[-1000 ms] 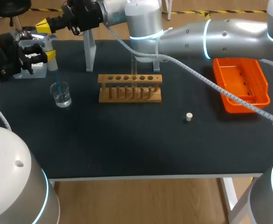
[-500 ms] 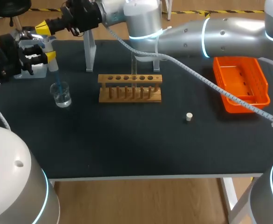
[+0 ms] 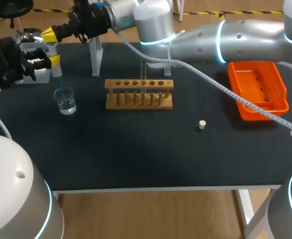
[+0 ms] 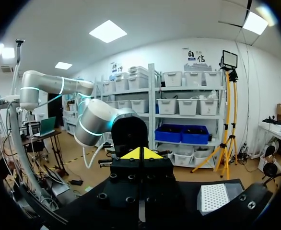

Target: Invert the test tube, pick up the pipette, mount the tip to pipette, aspirate from beaker and dispense into the tube, eject the tip, return the pipette, and cap with the stopper.

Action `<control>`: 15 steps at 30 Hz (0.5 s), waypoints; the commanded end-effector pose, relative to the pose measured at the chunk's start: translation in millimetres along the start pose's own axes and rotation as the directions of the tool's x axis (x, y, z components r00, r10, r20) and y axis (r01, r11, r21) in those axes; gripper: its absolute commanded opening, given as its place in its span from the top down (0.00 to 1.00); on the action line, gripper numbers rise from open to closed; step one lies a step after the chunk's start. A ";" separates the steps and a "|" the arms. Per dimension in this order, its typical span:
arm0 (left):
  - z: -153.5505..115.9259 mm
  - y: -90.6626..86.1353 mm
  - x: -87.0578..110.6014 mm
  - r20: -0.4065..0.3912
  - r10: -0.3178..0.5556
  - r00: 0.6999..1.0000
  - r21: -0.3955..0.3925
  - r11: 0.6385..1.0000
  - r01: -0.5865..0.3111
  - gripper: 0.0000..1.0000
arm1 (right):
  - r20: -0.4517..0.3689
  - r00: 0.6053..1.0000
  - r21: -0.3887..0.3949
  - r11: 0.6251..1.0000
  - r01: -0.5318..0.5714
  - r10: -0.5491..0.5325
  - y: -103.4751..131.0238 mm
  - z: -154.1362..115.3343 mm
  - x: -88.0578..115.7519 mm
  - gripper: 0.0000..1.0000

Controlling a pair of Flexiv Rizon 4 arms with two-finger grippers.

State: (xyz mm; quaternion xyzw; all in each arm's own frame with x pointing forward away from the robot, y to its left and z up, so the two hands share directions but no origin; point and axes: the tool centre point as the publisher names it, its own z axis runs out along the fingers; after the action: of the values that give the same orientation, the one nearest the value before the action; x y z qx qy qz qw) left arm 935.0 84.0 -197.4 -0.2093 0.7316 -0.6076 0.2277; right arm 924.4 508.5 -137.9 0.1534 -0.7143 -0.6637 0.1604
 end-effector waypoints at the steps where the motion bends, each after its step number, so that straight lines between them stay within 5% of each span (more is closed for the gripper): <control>1: -0.7 -4.3 -1.0 0.001 0.001 1.000 0.002 1.000 -0.001 1.00 | 0.003 1.000 0.004 1.000 -0.005 0.005 -9.1 -2.2 1.4 1.00; 9: -0.7 -4.3 -1.0 0.001 0.001 1.000 0.002 1.000 -0.001 1.00 | 0.026 0.999 -0.001 1.000 0.019 -0.019 2.8 -4.5 0.9 1.00; 12: -0.7 -4.3 -1.0 0.001 0.001 1.000 0.002 1.000 -0.001 1.00 | 0.032 0.999 -0.012 0.999 0.040 -0.040 15.5 -6.8 3.1 0.38; 13: -0.7 -4.3 -1.0 0.001 0.001 1.000 0.002 1.000 -0.001 1.00 | 0.035 0.998 -0.015 0.999 0.045 -0.044 19.7 -8.5 3.9 0.00; 15: -0.7 -4.3 -1.0 0.001 0.001 1.000 0.002 1.000 -0.001 1.00 | 0.042 0.997 -0.020 0.998 0.061 -0.060 27.6 -13.0 6.7 0.00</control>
State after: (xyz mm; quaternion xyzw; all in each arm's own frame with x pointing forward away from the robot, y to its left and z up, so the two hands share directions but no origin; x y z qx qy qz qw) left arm 936.2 83.9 -195.1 -0.2087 0.7303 -0.6088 0.2292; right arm 930.1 506.3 -117.6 0.1630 -0.7017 -0.6803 0.1352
